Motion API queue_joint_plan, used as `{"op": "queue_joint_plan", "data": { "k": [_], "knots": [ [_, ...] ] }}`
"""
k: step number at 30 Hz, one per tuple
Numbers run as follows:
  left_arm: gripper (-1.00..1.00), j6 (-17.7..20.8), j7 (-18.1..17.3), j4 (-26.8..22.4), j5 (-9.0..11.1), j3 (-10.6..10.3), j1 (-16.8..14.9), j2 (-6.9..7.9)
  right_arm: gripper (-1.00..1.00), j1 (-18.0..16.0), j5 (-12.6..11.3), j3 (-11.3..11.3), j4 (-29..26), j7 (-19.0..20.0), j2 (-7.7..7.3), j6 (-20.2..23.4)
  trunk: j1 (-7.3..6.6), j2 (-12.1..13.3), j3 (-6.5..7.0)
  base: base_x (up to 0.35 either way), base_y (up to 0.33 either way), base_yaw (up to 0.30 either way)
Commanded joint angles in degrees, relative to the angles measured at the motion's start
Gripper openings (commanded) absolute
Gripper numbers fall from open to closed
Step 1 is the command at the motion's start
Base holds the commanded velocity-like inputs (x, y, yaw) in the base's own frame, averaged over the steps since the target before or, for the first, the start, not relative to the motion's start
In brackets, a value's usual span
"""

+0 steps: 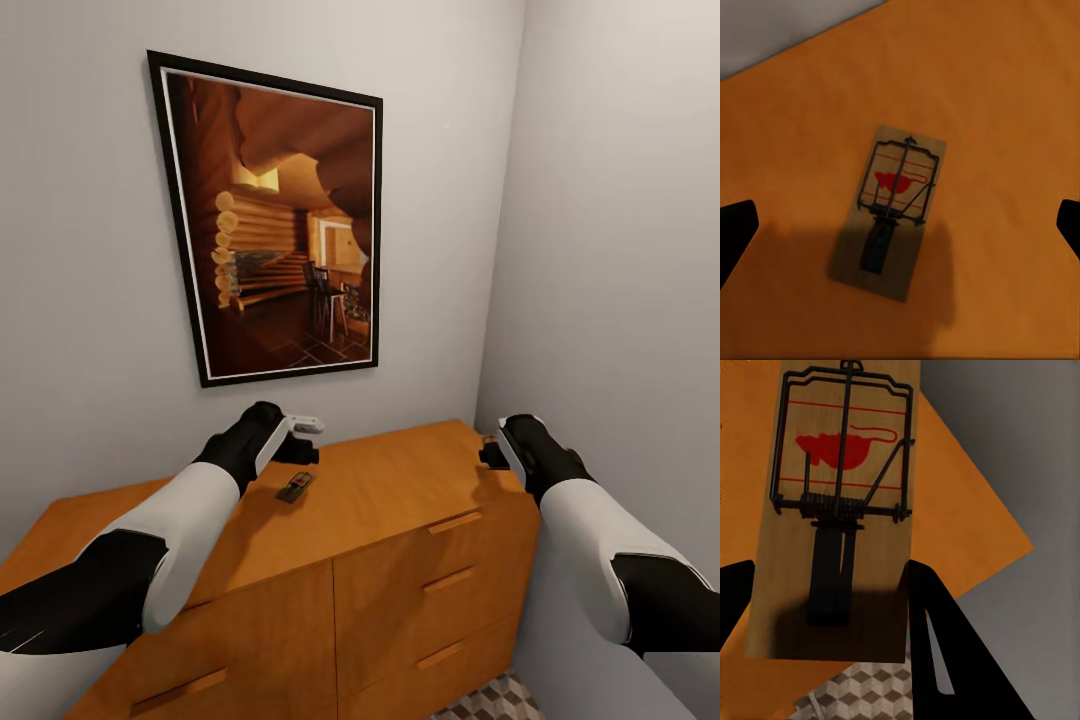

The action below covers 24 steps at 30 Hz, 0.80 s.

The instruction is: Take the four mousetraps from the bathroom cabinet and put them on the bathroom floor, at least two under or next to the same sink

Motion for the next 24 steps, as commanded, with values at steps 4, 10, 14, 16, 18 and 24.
{"op": "queue_joint_plan", "data": {
  "k": [4, 10, 14, 16, 18, 24],
  "knots": [
    [1.0, 0.4, 0.1, 0.3, 0.4, -0.3, 0.0, 0.04, -1.0, 0.0, 0.4, -0.3, -0.1, 0.3, 0.03, 0.2, 0.0, 0.0, -0.07, 0.0, 0.0, 0.0],
    [1.0, 0.5, -1.4, 0.7, 0.5, -0.3, 0.0, 0.09, -1.0, 0.0, 0.3, -0.3, -0.1, 0.3, 0.01, 0.2, 0.0, 0.0, -0.07, 0.0, 0.0, 0.0],
    [1.0, 0.5, -3.7, 1.2, 0.3, -0.5, 0.0, 0.17, -1.0, 0.0, 0.4, -0.3, -0.1, 0.2, 0.0, 0.2, 0.0, 0.0, -0.07, 0.0, 0.0, 0.0],
    [1.0, 0.5, -4.2, 1.2, 0.2, -0.5, 0.0, 0.19, -1.0, 0.0, 0.4, -0.3, -0.1, 0.2, 0.0, 0.2, 0.0, 0.0, -0.07, 0.0, 0.0, 0.0],
    [1.0, 0.6, -4.6, 1.3, 0.0, -0.5, 0.0, 0.2, -1.0, 0.0, 0.4, -0.3, -0.1, 0.3, -0.04, 0.2, 0.0, 0.0, -0.07, 0.0, 0.0, 0.0],
    [1.0, 0.5, -4.8, 1.4, -0.1, -0.5, 0.0, 0.22, -1.0, 0.0, 0.4, -0.3, -0.1, 0.3, -0.12, 0.2, 0.0, 0.0, -0.07, 0.0, 0.0, 0.0]
  ]
}}
